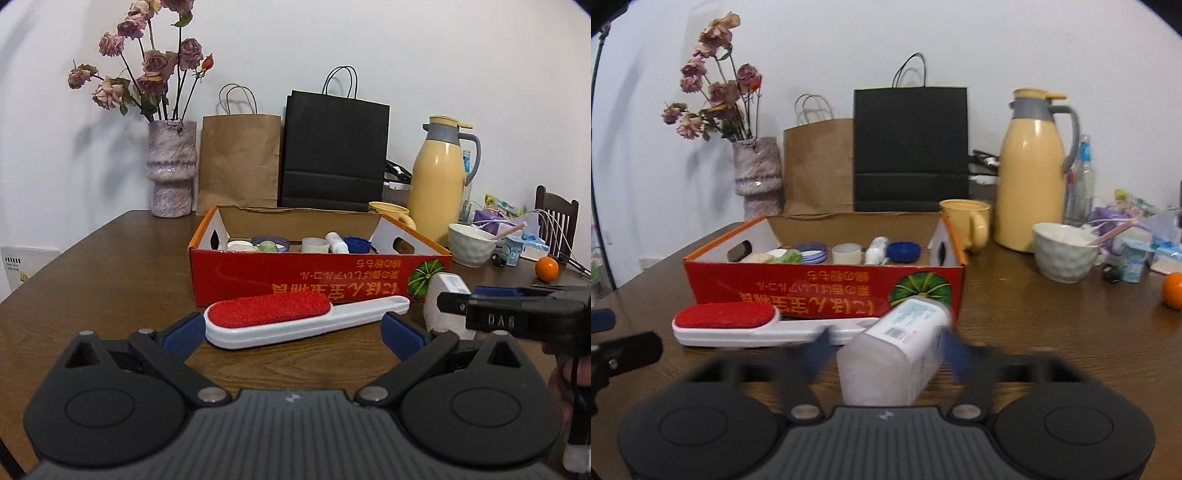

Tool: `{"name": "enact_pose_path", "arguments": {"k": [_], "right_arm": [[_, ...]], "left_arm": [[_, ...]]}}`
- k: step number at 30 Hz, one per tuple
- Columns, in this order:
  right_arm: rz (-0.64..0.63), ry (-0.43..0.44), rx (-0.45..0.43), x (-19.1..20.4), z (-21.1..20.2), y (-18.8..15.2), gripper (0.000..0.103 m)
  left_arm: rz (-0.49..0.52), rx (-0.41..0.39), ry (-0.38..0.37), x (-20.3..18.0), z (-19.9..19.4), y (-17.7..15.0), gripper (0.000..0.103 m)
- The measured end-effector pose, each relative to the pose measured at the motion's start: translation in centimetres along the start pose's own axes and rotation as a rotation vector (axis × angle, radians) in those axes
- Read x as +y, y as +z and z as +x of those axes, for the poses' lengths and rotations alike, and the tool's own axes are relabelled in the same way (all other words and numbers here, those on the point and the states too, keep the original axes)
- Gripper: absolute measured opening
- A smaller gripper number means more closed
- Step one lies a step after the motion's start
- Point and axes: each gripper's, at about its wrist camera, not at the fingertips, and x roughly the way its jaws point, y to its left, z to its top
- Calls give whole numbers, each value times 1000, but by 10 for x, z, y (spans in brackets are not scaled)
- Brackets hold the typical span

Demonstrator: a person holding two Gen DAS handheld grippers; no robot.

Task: Organize rigid objects
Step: 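Move the right tool to the white plastic jug and close on it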

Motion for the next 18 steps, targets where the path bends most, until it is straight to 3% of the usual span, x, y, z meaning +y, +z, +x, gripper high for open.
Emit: {"name": "enact_pose_path", "arguments": {"k": [6, 7, 9, 10, 14, 16, 18], "right_arm": [[-356, 178, -63, 57, -26, -23, 49], [-415, 210, -77, 68, -33, -30, 52], [-461, 231, -48, 81, -38, -41, 72], [-475, 241, -35, 86, -42, -45, 72], [-371, 331, -65, 78, -63, -48, 72], [-302, 316, -78, 70, -68, -43, 72], [-234, 299, -52, 61, -67, -36, 72]], "left_arm": [[2, 1, 16, 7, 5, 0, 103], [-1, 3, 18, 8, 6, 0, 103], [0, 9, 14, 10, 9, 0, 103], [2, 12, 7, 10, 9, 0, 103], [-15, 26, -28, 14, 12, 2, 103], [-26, 23, -47, 15, 15, 7, 102], [-14, 37, -90, 13, 20, 13, 94]]}}
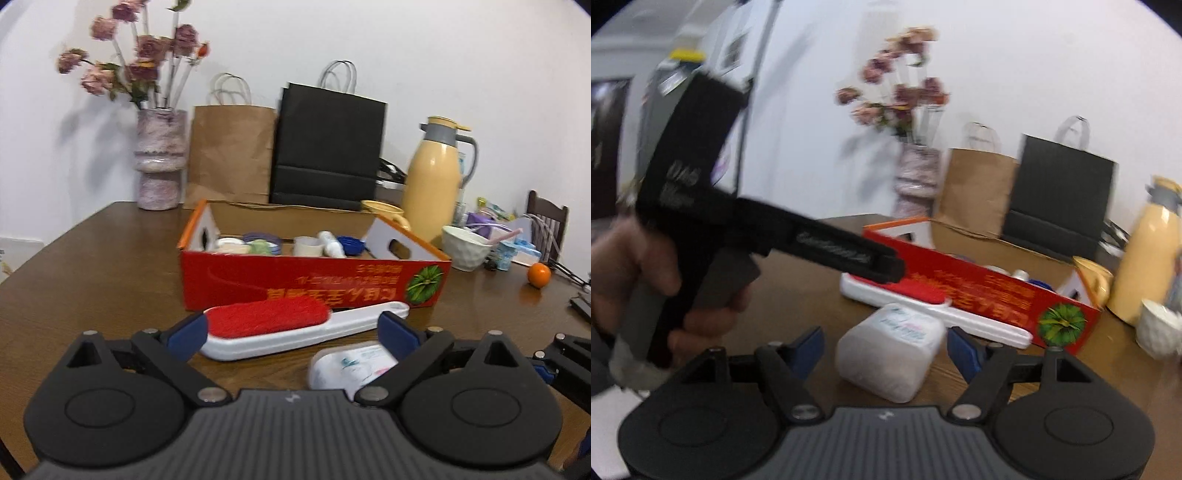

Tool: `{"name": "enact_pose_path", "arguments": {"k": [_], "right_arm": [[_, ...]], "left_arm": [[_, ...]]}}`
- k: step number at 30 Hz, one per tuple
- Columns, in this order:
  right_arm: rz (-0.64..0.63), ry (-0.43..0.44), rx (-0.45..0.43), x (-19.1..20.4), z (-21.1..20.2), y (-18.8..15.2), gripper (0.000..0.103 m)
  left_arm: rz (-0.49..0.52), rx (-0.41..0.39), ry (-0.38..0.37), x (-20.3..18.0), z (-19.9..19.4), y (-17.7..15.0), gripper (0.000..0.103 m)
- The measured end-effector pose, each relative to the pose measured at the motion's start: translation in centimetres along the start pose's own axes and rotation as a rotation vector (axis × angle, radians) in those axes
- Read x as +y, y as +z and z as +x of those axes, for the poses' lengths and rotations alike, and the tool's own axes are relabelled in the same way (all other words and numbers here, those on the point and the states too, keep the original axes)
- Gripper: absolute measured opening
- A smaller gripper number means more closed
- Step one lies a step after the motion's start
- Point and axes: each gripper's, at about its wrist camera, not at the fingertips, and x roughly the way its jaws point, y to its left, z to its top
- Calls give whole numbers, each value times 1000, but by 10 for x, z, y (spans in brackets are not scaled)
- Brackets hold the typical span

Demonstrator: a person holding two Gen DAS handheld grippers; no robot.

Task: Organize rigid objects
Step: 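Move the right tool to the white plastic jug and close on it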

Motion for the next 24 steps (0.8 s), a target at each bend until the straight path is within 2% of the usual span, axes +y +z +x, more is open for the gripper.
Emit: {"name": "enact_pose_path", "arguments": {"k": [1, 2, 3, 5, 7, 10, 14, 17, 19, 20, 22, 24], "right_arm": [[40, 8, 9, -6, 0, 1, 73], [76, 21, 15, -11, 1, 0, 73], [102, 44, 21, -14, 6, 1, 73], [105, 56, 44, -12, 15, -1, 73], [93, 31, 80, -5, 27, -1, 72], [136, -1, 116, -4, 39, 0, 69], [154, -63, 109, -12, 32, -4, 66], [173, -136, 100, -25, 17, -11, 66], [217, -145, 93, -35, 10, -12, 66], [230, -127, 85, -39, 8, -11, 66], [225, -73, 82, -35, 8, -6, 67], [194, -10, 87, -20, 17, -1, 70]], "left_arm": [[14, 14, -38, -2, 5, 2, 91], [29, 42, -98, -4, 14, 5, 80], [36, 75, -131, -5, 22, 6, 62], [52, 160, -131, -8, 42, 8, 42], [37, 178, -161, -6, 52, 8, 40], [-6, 191, -195, 1, 53, 7, 30], [2, 175, -165, 5, 35, 0, 27], [-37, 185, -184, 15, 10, -7, 27], [-67, 179, -168, 18, -1, -7, 27], [-67, 150, -163, 19, -5, -3, 28], [-65, 106, -166, 22, -3, 10, 37], [-56, 125, -217, 21, 12, 22, 56]]}}
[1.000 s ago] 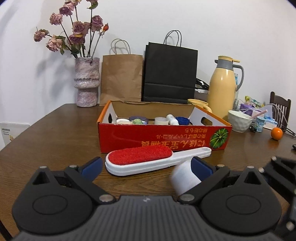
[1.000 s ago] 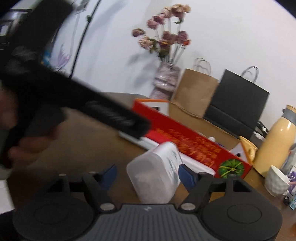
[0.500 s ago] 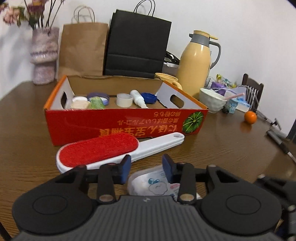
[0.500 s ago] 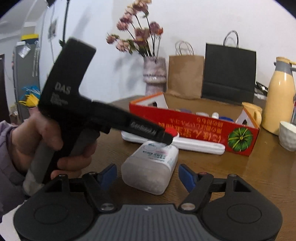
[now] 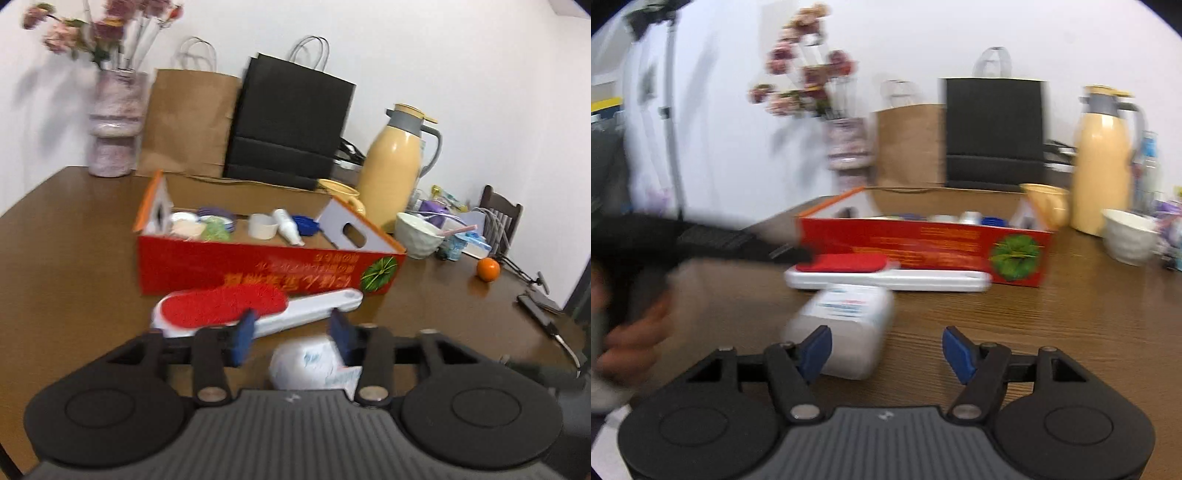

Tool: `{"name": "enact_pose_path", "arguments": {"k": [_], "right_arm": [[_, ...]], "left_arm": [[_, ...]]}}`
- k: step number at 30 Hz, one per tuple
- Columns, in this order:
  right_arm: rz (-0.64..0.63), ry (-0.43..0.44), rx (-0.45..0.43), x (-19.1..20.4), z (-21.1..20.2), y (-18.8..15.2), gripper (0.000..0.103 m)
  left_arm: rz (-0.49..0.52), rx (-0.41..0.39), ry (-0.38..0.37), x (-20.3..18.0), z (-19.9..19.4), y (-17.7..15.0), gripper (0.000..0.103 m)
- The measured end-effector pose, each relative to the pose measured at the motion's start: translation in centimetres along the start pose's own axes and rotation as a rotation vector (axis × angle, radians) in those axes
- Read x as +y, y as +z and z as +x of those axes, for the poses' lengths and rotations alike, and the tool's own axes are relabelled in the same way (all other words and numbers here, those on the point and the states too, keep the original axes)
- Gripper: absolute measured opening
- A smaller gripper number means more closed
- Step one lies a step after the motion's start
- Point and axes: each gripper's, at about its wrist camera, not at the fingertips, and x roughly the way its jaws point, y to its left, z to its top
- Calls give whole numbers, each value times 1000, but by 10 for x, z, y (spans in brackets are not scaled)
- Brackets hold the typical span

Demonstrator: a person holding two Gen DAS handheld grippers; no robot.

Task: Organize rigid objects
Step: 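Move the right tool to the white plastic jug and close on it, then carry the white jug into the red box and open the right gripper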

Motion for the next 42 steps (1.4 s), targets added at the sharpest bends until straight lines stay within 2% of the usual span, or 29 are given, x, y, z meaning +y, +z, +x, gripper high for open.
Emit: {"name": "enact_pose_path", "arguments": {"k": [1, 2, 4, 5, 7, 8, 9, 12, 15, 17, 19, 20, 21, 23, 25, 26, 27, 29, 31, 37, 38, 40, 42], "right_arm": [[-14, -1, 2, 8, 5, 1, 71], [-29, -21, 2, 16, 13, 1, 72], [-33, -73, 1, 22, 28, 2, 71], [-13, -57, 10, 20, 32, 2, 68], [11, -33, 18, 13, 30, 2, 65], [4, -42, 19, 10, 26, 1, 65], [1, -68, 16, 5, 20, -1, 65], [35, -171, 12, -16, 9, -4, 61], [74, -225, 15, -36, 11, -5, 60], [116, -201, -3, -46, 11, -1, 60], [140, -184, -17, -49, 11, 2, 58], [152, -178, -21, -51, 13, 6, 57], [171, -160, -27, -52, 14, 8, 57], [219, -116, -25, -55, 20, 10, 51], [247, -99, -22, -51, 21, 10, 49], [248, -96, -25, -48, 21, 9, 49], [246, -87, -18, -46, 21, 9, 49], [237, -74, 2, -44, 26, 8, 47], [270, -5, 13, -52, 37, 13, 33], [286, 69, 34, -63, 66, 32, 32], [287, 80, 37, -65, 67, 35, 27], [306, 82, 36, -70, 69, 39, 25], [344, 92, 44, -80, 74, 41, 26]], "left_arm": [[14, 38, -61, 1, 13, 5, 56], [16, 77, -80, 0, 26, 8, 54], [42, 161, -85, -2, 50, 8, 48], [45, 175, -58, -1, 57, 7, 44], [-17, 179, -85, 10, 58, 7, 36], [-42, 179, -79, 14, 54, 6, 26], [-49, 173, -73, 16, 49, 5, 23], [-64, 160, -50, 21, 35, -4, 23], [-78, 176, -32, 19, 30, -13, 23], [-81, 119, -33, 16, 21, -11, 24], [-86, 67, -50, 15, 16, -4, 41], [-84, 58, -60, 15, 17, -1, 56], [-82, 61, -73, 14, 22, 2, 62], [-91, 99, -76, 14, 42, 6, 60], [-119, 144, -51, 17, 59, 4, 47], [-137, 142, -62, 19, 63, 1, 43], [-163, 134, -89, 23, 62, -3, 34], [-195, 124, -122, 23, 58, -8, 26], [-183, 99, -80, 16, 48, -14, 24], [-237, 83, -6, 17, 27, -24, 20], [-249, 78, 4, 20, 24, -23, 19], [-280, 47, 23, 28, 22, -20, 20], [-303, 80, 3, 34, 32, -16, 26]]}}
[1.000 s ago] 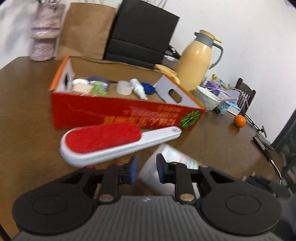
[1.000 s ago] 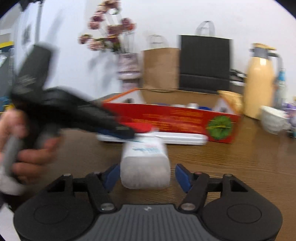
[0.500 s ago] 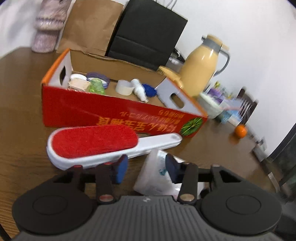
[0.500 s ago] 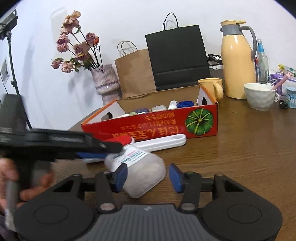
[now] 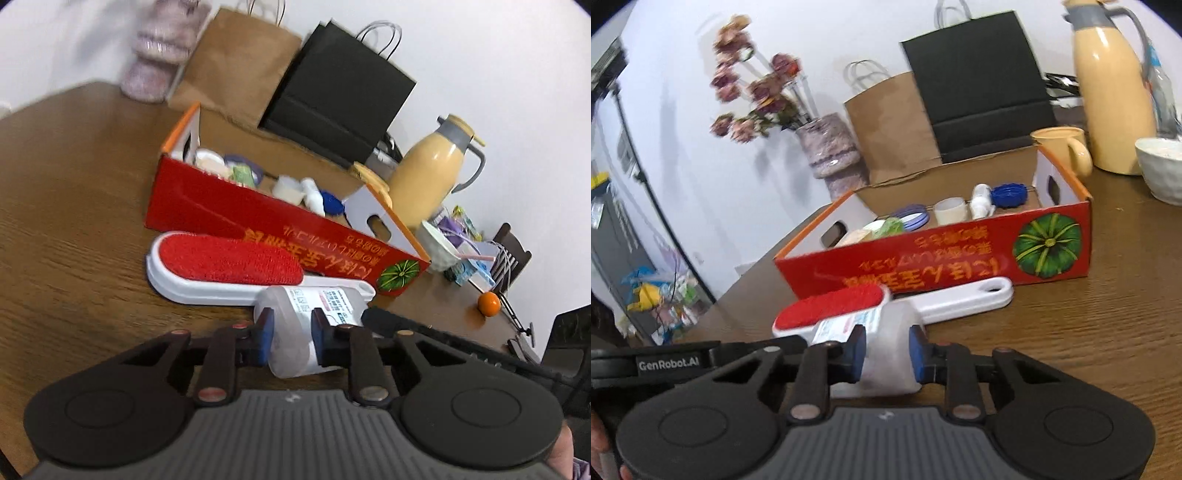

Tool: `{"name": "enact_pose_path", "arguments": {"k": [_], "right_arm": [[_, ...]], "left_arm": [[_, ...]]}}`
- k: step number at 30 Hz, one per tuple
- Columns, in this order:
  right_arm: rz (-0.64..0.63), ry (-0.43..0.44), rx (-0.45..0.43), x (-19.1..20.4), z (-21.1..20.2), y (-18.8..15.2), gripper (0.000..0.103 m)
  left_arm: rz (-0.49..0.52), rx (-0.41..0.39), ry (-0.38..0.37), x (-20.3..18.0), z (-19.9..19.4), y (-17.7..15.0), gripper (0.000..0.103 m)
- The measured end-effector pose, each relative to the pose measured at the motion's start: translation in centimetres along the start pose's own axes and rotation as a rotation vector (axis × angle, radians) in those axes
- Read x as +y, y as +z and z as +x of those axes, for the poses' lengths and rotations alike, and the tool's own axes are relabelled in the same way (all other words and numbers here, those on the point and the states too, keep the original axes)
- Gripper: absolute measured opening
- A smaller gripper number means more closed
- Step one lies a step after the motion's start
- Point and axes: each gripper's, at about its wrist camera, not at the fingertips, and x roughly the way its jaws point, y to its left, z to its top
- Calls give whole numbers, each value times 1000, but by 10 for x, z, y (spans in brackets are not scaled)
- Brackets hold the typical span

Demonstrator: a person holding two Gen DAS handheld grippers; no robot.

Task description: Organize rigid objects

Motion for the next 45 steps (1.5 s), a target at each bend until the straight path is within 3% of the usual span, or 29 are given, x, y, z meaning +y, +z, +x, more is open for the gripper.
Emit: {"name": "enact_pose_path", "arguments": {"k": [3, 8, 14, 17, 22, 26, 29, 33, 37, 41, 43, 45], "right_arm": [[77, 78, 48, -13, 12, 5, 30], [103, 77, 52, -14, 13, 6, 26], [97, 103, -2, -6, -9, 14, 25], [63, 109, -54, 1, -27, 34, 25], [54, 120, -118, -5, -36, 97, 25], [128, 129, -76, -30, -10, 146, 24], [153, 109, -17, -42, 25, 164, 24], [201, 101, 84, -57, 84, 160, 24], [190, 18, 145, -63, 132, 145, 24], [191, -18, 137, -67, 151, 143, 25], [240, -16, 92, -74, 151, 144, 31], [278, 3, 40, -81, 146, 143, 38]], "left_arm": [[-15, 12, -25, 0, 9, 2, 32], [-26, -13, 23, -9, 7, -2, 27], [-30, -37, 9, -20, -11, 4, 27], [-8, -78, -20, -36, -22, 25, 27], [45, -107, -54, -69, -12, 85, 27], [5, -43, -50, -71, 28, 131, 26], [9, 14, -6, -62, 60, 155, 26], [25, 52, 120, -41, 106, 165, 26], [6, 109, 194, -13, 147, 155, 26], [25, 99, 226, -11, 162, 154, 29], [35, 105, 206, -13, 167, 155, 32], [-9, 90, 169, -9, 167, 154, 49]]}}
